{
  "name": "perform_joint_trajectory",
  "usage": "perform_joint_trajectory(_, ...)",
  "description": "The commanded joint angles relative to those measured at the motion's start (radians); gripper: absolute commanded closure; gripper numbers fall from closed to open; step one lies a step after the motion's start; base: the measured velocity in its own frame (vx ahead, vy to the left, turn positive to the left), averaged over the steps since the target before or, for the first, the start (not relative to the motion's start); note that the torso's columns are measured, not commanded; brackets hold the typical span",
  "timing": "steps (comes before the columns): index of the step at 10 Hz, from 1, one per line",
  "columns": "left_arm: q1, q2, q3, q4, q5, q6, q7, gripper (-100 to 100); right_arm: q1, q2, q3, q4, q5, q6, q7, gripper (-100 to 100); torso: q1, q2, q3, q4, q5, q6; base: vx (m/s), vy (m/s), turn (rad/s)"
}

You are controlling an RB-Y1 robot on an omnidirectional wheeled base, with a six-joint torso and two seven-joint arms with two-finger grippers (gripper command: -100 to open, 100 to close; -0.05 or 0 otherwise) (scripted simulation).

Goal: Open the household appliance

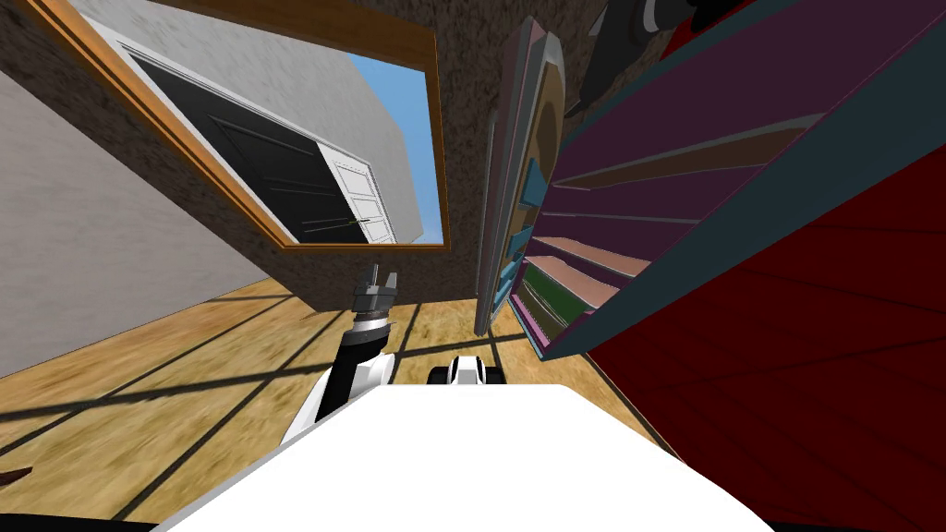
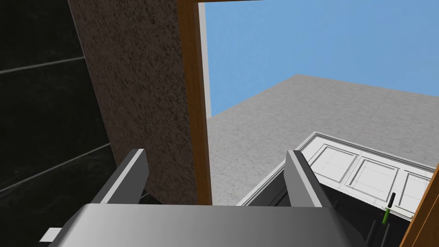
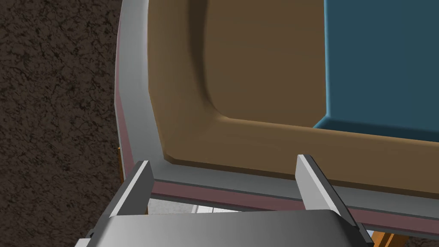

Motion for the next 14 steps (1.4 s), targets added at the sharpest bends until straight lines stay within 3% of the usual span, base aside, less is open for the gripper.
perform_joint_trajectory(1,0.0,0.0,0.0,0.0,0.0,0.0,0.0,0,0.002,-0.004,0.021,0.023,0.006,-0.012,-0.006,-100,0.001,-0.001,-0.001,0.0,0.0,0.0,0.105,0.208,-0.075)
perform_joint_trajectory(6,0.0,0.0,0.0,0.0,0.0,0.0,0.0,0,0.003,-0.015,0.068,0.06,0.017,-0.029,-0.024,-100,0.002,-0.002,-0.002,-0.001,0.001,0.0,0.095,0.237,-0.09)
perform_joint_trajectory(7,0.0,0.0,0.0,0.0,0.0,0.0,0.0,0,0.001,-0.011,0.064,0.052,0.017,-0.023,-0.021,-100,0.001,-0.001,-0.001,-0.001,0.001,0.0,0.032,0.101,-0.019)
perform_joint_trajectory(9,0.0,0.0,0.0,0.0,0.0,0.0,0.0,0,-0.023,-0.032,0.066,0.074,0.016,-0.067,-0.026,-100,-0.008,-0.004,-0.002,-0.001,-0.003,0.0,0.158,0.02,0.007)
perform_joint_trajectory(10,0.0,0.0,0.0,0.0,0.0,0.0,0.0,0,-0.016,-0.026,0.063,0.07,0.016,-0.055,-0.023,-100,-0.006,-0.006,-0.004,-0.002,-0.002,0.0,0.067,-0.005,-0.001)
perform_joint_trajectory(11,0.0,0.0,0.0,0.0,0.0,0.0,0.0,0,-0.049,-0.046,0.062,0.092,0.012,-0.109,-0.03,-100,-0.002,-0.001,-0.001,-0.001,-0.001,0.0,0.08,-0.027,-0.024)
perform_joint_trajectory(12,0.0,0.0,0.0,0.0,0.0,0.0,0.0,0,-0.049,-0.046,0.062,0.092,0.012,-0.11,-0.03,-100,0.0,0.0,0.0,0.001,0.0,0.0,0.085,-0.041,-0.014)
perform_joint_trajectory(14,0.0,0.0,0.0,0.0,0.0,0.0,0.0,0,-0.082,-0.065,0.06,0.113,0.007,-0.161,-0.036,-100,0.002,0.001,0.0,0.0,0.001,0.0,0.069,-0.039,-0.015)
